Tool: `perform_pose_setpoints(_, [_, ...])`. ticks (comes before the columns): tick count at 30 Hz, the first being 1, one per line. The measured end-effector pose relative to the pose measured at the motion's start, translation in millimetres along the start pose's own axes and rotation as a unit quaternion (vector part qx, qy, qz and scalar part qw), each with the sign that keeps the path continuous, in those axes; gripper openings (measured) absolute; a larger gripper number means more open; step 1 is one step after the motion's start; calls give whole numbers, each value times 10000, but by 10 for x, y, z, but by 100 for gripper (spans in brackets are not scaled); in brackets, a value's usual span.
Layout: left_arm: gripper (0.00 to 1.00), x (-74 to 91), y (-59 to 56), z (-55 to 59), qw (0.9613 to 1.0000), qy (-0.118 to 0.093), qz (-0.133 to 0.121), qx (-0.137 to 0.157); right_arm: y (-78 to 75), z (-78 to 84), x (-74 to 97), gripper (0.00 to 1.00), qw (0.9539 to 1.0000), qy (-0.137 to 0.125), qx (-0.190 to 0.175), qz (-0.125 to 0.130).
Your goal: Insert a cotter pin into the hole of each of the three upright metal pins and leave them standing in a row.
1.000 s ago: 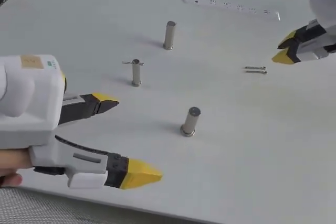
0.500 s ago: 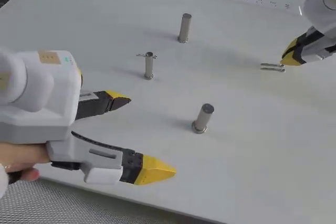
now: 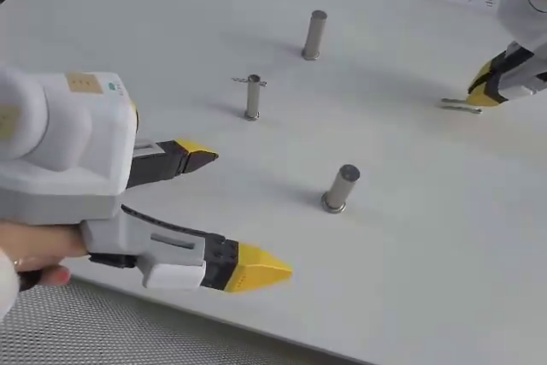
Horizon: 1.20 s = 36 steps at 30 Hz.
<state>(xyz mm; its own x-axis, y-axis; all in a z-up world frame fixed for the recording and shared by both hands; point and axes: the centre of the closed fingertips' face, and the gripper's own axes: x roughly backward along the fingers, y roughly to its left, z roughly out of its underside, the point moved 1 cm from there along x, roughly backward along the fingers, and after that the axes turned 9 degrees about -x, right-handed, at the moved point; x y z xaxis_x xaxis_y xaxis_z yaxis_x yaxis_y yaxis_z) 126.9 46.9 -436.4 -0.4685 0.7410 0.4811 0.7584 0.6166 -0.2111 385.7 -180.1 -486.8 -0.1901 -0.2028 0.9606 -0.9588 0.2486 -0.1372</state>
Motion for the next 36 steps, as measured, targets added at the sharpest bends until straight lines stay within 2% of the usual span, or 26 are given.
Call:
perform_pose_setpoints(5, [92,-9,-2,11,10000,-13,-8,55,-27,33,-55,4,9999,120,88,-27])
perform_pose_setpoints(6, [91,-13,-9,17,10000,-9,11,66,-7,11,-52,2,9999,66,104,-95])
perform_pose_setpoints(7, [91,-16,-16,22,10000,-7,28,75,-12,30,-39,1,9997,166,108,-109])
perform_pose_setpoints(11, [91,-26,-13,32,9999,-15,15,100,21,14,-41,0,9995,182,119,-223])
perform_pose_setpoints(17, [91,-23,-6,31,9999,-26,-7,114,20,13,-39,0,9995,235,42,-212])
perform_pose_setpoints(21, [91,-15,-2,61,9999,60,-7,83,10,15,-33,0,9993,106,-186,-309])
perform_pose_setpoints(22, [91,-12,4,62,9999,55,-19,105,-51,27,-54,0,9994,52,-173,-310])
perform_pose_setpoints(24, [91,0,34,31,9997,-67,-78,205,-23,37,-44,0,9992,-96,-247,-313])
perform_pose_setpoints(27, [90,20,54,5,9996,-125,-98,244,-20,30,-52,0,9987,-163,-374,-306])
perform_pose_setpoints(30, [89,31,65,-2,9996,-110,-123,234,-4,18,-49,0,9990,-110,-358,-254])
perform_pose_setpoints(31, [89,33,65,-3,9996,-105,-126,232,-5,19,-45,0,9997,-27,-147,-195])
perform_pose_setpoints(32, [89,37,68,-7,9996,-109,-138,230,32,6,-34,0,9998,12,-97,-155])
perform_pose_setpoints(36, [91,48,86,-17,9996,-68,-230,171,58,19,-19,0,9997,200,-64,-81])
